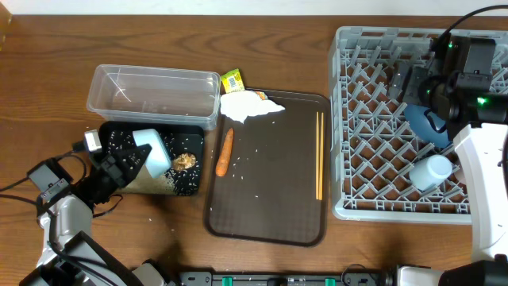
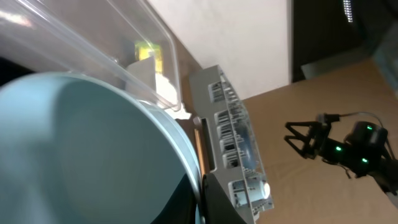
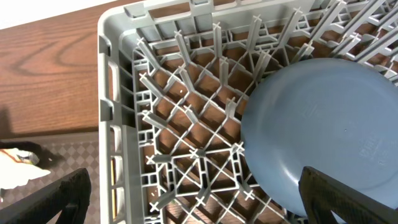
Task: Sort waste into correct bins and load items into the dishwasher rack
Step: 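Tip the white bowl over the small black tray to dump the rice, then carry the white bowl with the left gripper toward the right gripper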
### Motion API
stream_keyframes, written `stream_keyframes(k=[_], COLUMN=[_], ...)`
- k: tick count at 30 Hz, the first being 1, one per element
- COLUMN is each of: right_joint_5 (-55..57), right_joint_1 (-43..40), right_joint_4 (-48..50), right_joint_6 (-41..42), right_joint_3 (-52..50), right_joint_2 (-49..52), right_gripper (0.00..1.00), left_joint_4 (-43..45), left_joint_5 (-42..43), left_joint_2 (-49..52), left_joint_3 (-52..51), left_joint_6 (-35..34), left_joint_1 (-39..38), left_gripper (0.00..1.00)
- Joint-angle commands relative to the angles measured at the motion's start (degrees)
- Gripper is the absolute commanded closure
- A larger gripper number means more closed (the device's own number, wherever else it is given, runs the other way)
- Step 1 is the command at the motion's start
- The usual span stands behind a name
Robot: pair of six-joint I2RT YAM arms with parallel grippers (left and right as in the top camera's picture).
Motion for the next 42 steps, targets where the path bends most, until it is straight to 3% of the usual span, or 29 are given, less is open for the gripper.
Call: stream_keyframes(k=[1, 3, 11, 16, 23, 27, 32, 37, 42], right_joint_5=[-0.24, -0.24, -0.26, -0.26, -0.28, -0.44, -0.46, -0.50, -2.45], right_joint_1=[0.44, 0.44, 0.44, 0.42, -0.11, -1.09, -5.03, -9.42, -11.87], right_joint_4=[0.00, 0.00, 0.13, -0.55, -0.26, -1.11, -2.27, -6.14, -8.44], right_joint_6=[1.05, 1.05, 1.51, 1.68, 2.19, 5.64, 7.17, 11.10, 11.78], right_joint_3=[0.57, 0.57, 0.57, 0.57, 0.59, 0.59, 0.59, 0.59, 0.59], right_joint_2=[-0.35, -0.35, -0.35, -0.37, -1.60, -3.74, -6.80, -7.50, -7.43], right_gripper=[0.01, 0.01, 0.01, 0.01, 0.01, 0.01, 0.01, 0.01, 0.01], left_joint_4=[-0.61, 0.11, 0.20, 11.65, 49.77, 64.08, 73.02, 74.53, 74.53], left_joint_5=[-6.51, 6.03, 5.95, 5.84, -8.61, -20.48, -26.67, -28.85, -30.25], left_joint_2=[-0.55, -0.52, -4.87, -11.61, -14.69, -9.42, 2.67, 15.76, 28.41], left_joint_3=[-0.04, -0.04, 2.45, 5.88, 6.47, 6.91, 12.74, 25.79, 39.45], left_joint_6=[-4.26, 3.28, -1.62, -14.82, -40.87, -49.62, -53.88, -54.34, -59.71], left_joint_1=[-0.22, -0.81, -5.64, -9.66, -22.77, -33.57, -48.19, -60.59, -69.70], left_gripper=[0.94, 0.94, 0.94, 0.94, 0.94, 0.93, 0.94, 0.94, 0.94])
